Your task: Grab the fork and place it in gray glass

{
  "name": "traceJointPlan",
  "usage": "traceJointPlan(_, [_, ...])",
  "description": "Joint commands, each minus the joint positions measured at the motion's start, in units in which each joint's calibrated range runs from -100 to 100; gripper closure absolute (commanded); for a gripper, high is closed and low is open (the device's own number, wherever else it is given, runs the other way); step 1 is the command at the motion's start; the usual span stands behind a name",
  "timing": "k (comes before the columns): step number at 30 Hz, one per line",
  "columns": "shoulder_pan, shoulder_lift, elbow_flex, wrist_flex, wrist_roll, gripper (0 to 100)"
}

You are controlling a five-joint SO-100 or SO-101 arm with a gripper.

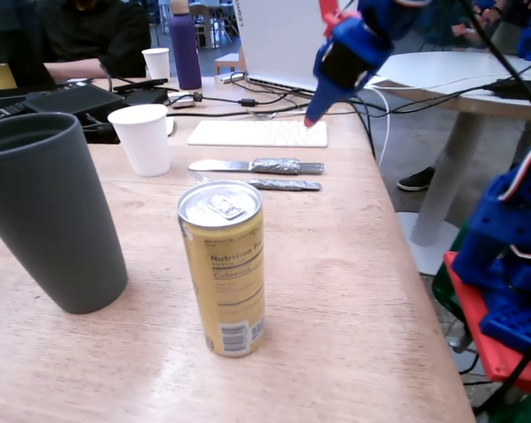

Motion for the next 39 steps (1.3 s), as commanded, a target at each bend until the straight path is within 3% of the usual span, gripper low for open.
traceJointPlan(1, [7.11,11.85,-15.62,-0.82,1.07,100])
traceJointPlan(7, [7.28,31.23,-35.82,-0.74,5.13,100])
traceJointPlan(18, [7.11,45.47,-43.93,-0.82,14.55,100])
traceJointPlan(27, [7.11,45.64,-44.03,-0.98,15.29,100])
traceJointPlan(35, [-1.01,45.64,-43.18,-0.9,15.53,100])
traceJointPlan(39, [-0.5,50.02,-43.93,-0.9,15.63,100])
